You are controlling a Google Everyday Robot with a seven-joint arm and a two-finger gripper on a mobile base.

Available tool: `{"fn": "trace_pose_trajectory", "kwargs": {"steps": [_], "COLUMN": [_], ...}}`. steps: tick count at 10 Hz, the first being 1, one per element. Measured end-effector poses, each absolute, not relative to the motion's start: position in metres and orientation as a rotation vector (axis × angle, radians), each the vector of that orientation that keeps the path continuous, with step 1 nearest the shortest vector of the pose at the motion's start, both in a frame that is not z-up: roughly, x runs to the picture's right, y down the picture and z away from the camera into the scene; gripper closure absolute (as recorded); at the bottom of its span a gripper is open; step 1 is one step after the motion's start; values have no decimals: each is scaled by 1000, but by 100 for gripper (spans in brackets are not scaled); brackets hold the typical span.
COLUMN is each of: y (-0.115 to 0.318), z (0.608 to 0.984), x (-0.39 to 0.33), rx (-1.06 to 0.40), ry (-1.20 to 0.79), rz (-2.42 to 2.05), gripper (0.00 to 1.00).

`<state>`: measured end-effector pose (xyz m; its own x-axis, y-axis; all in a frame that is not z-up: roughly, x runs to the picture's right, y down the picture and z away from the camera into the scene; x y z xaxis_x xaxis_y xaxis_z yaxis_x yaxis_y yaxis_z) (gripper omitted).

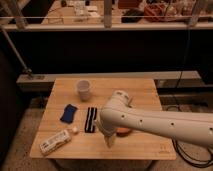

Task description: Move the arm in a circular motion

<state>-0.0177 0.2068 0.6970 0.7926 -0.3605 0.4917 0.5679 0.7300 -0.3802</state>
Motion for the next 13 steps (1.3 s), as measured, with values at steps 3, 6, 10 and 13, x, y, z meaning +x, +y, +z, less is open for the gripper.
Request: {"fn": "trace_pose_trajectory", "kwargs": {"steps": [3,6,10,13], "y": [160,110,84,72], "z": [738,779,808,826], "x": [-32,-17,59,128], "rx": [-532,-497,-461,-467], "ry": [-424,-420,-373,-287], "rz": [-537,-513,-436,-344], "gripper": [20,20,20,20]}}
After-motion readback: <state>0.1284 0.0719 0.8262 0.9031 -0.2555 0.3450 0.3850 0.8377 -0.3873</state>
